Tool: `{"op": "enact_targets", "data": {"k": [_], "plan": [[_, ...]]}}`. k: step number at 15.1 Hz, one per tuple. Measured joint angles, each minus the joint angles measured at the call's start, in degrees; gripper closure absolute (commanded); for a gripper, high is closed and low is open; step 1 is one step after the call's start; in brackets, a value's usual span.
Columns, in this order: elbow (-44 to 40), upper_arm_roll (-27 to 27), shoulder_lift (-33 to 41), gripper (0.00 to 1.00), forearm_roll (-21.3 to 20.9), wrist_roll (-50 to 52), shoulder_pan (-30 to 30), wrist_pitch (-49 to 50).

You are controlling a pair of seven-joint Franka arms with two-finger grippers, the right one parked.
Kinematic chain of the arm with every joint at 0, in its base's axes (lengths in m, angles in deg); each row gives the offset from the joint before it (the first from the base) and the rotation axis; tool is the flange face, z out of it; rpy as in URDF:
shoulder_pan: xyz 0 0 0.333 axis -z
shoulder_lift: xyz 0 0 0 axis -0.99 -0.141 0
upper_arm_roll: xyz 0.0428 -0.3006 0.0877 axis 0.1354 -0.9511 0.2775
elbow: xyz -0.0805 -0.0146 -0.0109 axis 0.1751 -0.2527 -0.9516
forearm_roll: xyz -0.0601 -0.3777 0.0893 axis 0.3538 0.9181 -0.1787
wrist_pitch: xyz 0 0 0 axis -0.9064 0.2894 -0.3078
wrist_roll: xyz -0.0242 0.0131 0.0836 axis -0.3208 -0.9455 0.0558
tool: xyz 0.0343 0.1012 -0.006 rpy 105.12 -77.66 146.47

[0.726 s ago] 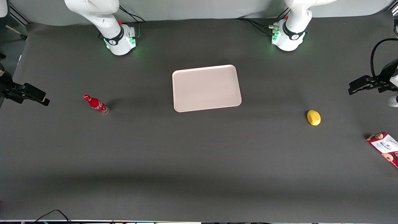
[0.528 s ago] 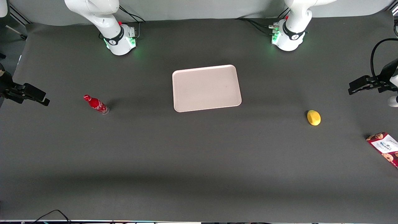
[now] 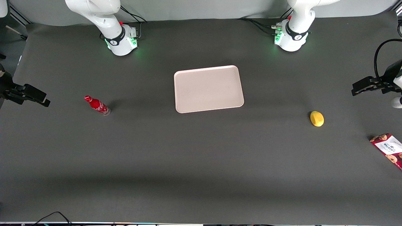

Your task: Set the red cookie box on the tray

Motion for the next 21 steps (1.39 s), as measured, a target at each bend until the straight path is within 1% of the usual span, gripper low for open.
{"op": "enact_targets", "data": {"k": [9,12,18,21], "plan": [[0.0,-0.03,-0.5,0.0,0.04,0.0,0.0,-0.69],[-0.01,0.27,-1.01,0.0,-0.07,0.0,-0.11,-2.27],[-0.01,4.5,-4.01,0.0,-0.19,-0.01,-0.93,-4.87],[-0.01,5.62,-6.17,0.0,-0.25,-0.01,-4.07,-8.02]]}}
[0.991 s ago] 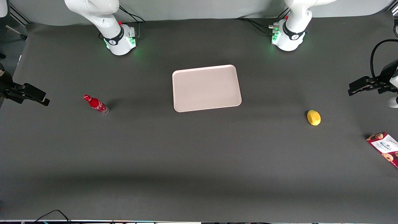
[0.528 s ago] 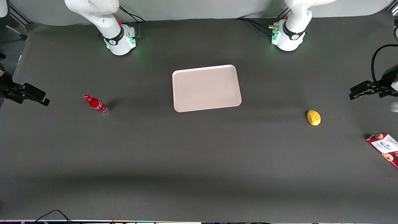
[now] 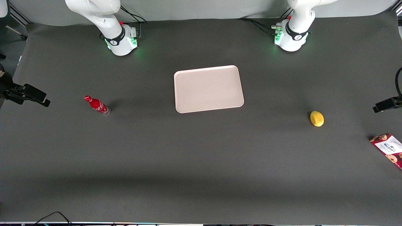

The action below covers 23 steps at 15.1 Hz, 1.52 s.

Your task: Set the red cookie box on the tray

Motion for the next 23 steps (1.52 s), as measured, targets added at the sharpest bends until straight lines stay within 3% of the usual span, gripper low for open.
{"op": "enact_targets", "data": {"k": [10,15,23], "plan": [[0.02,0.47,-14.69,0.0,-1.29,-2.22,-13.42,-20.07],[-0.01,0.47,-22.16,0.0,-2.29,-3.34,-17.05,-33.15],[-7.02,0.25,-32.34,0.0,-2.28,-6.34,-19.18,-38.93]]}}
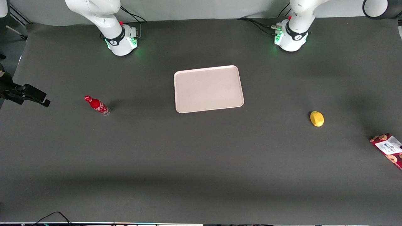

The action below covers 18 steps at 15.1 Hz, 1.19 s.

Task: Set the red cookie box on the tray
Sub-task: 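Close the left gripper on the cookie box end and lift it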

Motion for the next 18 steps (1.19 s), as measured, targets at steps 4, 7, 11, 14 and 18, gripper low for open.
{"op": "enact_targets", "data": {"k": [4,7,11,14,18], "plan": [[-1.33,-0.02,-4.67,0.0,0.0,-0.22,-1.16,-3.9],[-2.53,-0.08,-6.58,0.0,0.02,-0.47,-1.57,-4.32],[-4.3,-0.46,-8.17,0.08,0.02,-0.51,-1.59,-4.54],[-5.07,-1.47,-8.24,0.45,0.02,-0.52,-1.59,-4.59],[-5.12,-1.94,-9.03,0.98,-0.08,-6.57,-1.57,-7.01]]}}
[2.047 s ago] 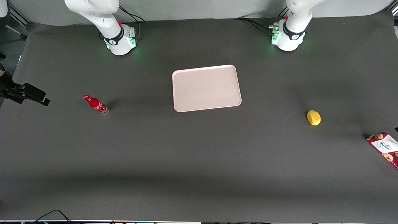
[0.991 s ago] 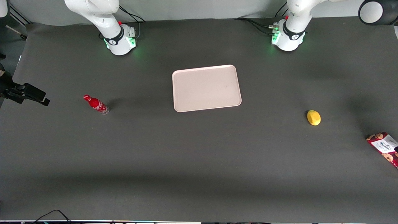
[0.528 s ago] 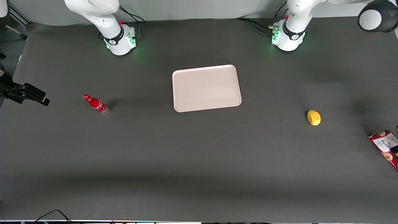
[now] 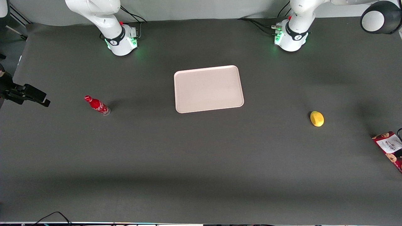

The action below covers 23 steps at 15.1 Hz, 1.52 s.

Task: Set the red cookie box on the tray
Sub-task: 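Close the left gripper on the cookie box end and lift it, then carry the upright cookie box over to the pink tray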

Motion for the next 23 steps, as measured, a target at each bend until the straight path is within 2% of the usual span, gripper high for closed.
{"op": "enact_targets", "data": {"k": [3,9,12,18,23], "plan": [[-0.12,-0.05,-1.47,1.0,0.0,-4.42,-0.01,-3.83],[-1.88,-0.31,-1.58,1.0,0.0,-12.15,0.09,-3.1],[-3.76,-0.82,1.02,1.0,0.0,-12.58,1.34,4.03],[-4.26,-1.0,13.64,1.0,0.0,-11.68,5.93,25.55],[-0.88,-1.02,21.72,1.0,-0.01,-7.26,9.58,34.26]]}}
